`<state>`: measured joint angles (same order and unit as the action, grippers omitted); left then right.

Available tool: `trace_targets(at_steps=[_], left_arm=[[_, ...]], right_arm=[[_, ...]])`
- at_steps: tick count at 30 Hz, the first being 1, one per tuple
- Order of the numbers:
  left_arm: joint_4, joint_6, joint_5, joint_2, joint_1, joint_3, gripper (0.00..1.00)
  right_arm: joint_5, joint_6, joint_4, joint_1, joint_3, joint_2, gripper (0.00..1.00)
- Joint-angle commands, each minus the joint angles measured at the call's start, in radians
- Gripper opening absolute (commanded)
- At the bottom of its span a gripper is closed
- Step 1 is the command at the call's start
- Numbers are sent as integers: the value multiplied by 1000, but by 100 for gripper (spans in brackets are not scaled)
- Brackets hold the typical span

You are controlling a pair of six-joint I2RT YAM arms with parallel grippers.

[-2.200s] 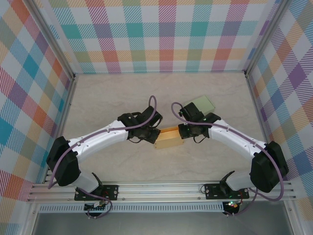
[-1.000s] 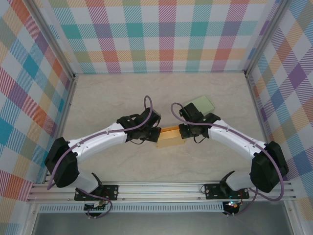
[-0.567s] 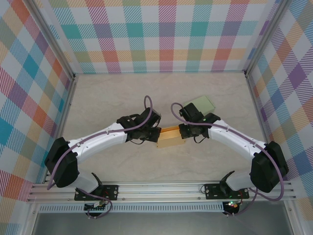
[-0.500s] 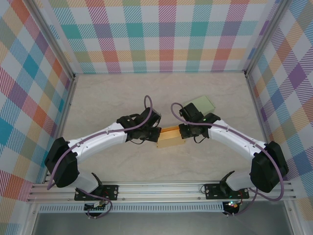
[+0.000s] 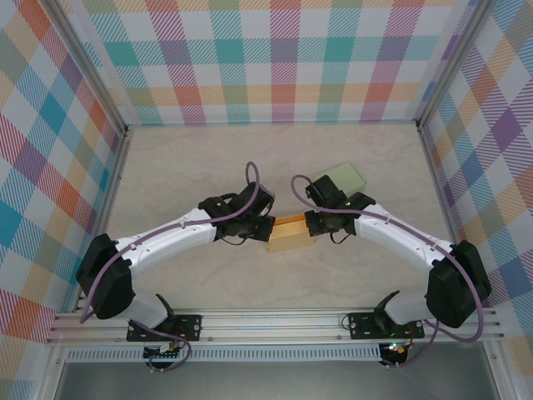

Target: Fold the paper box

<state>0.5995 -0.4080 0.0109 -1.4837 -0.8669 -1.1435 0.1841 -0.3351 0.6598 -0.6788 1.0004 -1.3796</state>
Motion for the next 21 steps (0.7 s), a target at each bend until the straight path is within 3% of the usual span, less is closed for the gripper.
trace_targets(at_steps=[1, 21], left_arm=[[-70, -8, -64, 5, -3, -51, 3], [-69, -15, -71, 5, -3, -65, 3]], right_arm=[[-67, 10, 0, -27, -16, -24, 12], [-66, 11, -1, -27, -16, -27, 12]])
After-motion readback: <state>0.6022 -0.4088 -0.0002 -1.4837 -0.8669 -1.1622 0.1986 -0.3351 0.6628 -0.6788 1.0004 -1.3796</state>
